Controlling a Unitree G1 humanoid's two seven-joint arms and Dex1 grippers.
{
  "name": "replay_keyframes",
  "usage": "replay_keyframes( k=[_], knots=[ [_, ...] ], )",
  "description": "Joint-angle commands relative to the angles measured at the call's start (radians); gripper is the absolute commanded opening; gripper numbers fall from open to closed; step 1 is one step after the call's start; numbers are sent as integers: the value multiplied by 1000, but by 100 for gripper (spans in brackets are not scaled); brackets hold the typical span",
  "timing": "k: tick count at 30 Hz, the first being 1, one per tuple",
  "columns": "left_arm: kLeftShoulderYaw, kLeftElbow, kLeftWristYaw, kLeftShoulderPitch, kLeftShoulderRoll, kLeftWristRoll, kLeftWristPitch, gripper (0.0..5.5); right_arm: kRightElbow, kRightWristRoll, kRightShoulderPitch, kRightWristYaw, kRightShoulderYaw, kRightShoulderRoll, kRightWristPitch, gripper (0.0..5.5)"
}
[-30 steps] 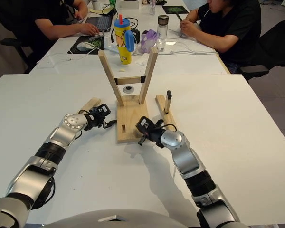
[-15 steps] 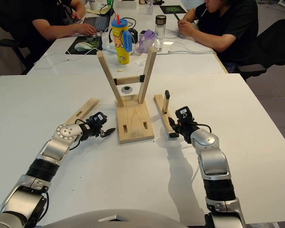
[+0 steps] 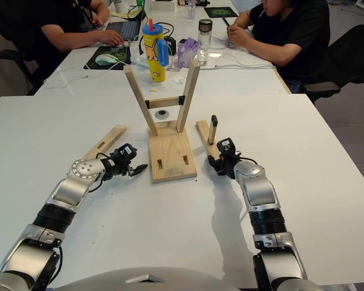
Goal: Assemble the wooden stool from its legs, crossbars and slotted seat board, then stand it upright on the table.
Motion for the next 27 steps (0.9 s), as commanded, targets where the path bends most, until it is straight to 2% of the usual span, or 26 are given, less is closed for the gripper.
replay_keyframes(
  k=[1,4,7,16,22,26,27],
  knots=[
    [-4,-11,-14,12,7,5,18,373,17,10,-15,7,18,1,34,252],
    [-5,-21,-16,11,9,8,16,373,22,10,-19,8,26,-1,31,206],
    [16,-39,-11,9,-9,-16,1,373,31,13,-21,0,19,1,10,205],
    [182,-219,12,57,-105,-256,87,373,34,81,-96,-135,-170,46,-293,204],
    [270,-199,-4,-21,-131,-388,129,373,-104,315,-179,-88,-304,100,-440,204],
    [339,-231,-56,-54,-120,-527,199,373,-289,641,-215,-5,-345,89,-245,204],
    [365,-248,-69,-57,-120,-580,229,393,-318,735,-222,4,-362,80,-185,204]
  ],
)
